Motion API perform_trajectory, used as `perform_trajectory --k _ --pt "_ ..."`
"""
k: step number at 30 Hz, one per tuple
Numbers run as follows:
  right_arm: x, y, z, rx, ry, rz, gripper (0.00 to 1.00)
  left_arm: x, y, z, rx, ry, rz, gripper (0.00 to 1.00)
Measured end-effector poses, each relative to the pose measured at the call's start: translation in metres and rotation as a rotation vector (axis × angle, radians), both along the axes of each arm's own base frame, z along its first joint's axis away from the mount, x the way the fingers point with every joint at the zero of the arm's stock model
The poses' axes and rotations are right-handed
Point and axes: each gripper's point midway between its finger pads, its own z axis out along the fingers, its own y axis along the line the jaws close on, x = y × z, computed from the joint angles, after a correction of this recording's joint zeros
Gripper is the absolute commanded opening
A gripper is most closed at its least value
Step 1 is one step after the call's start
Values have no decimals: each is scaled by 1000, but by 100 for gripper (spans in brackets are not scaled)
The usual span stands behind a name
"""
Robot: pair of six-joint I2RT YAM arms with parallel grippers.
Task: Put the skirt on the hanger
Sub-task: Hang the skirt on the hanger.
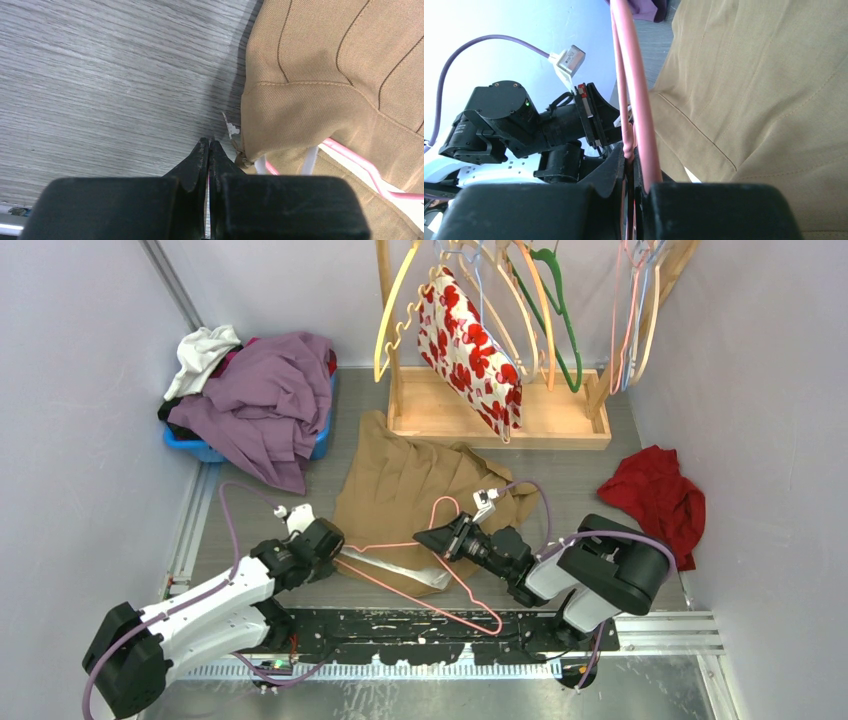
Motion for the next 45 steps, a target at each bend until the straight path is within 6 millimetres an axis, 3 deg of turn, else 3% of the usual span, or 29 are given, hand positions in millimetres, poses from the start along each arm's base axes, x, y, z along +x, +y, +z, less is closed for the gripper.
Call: perform_trajectory --k 11,16,22,32,40,45 --pt "4 -2 11 20 -31 -23 1 2 0 8 -29 -34 14 2" --pt "5 -3 11 11 -44 -29 1 8 6 27 -51 -107 55 11" --pt "9 1 12 -1 -72 -31 1 20 11 45 -31 -157 104 12" --pt "16 7 17 -14 -115 -27 1 34 8 30 18 -119 137 10" --pt "17 12 16 -53 -151 -5 2 42 13 40 -13 -162 174 10" --pt "18 15 25 -100 -210 16 2 44 18 43 -15 -174 187 9"
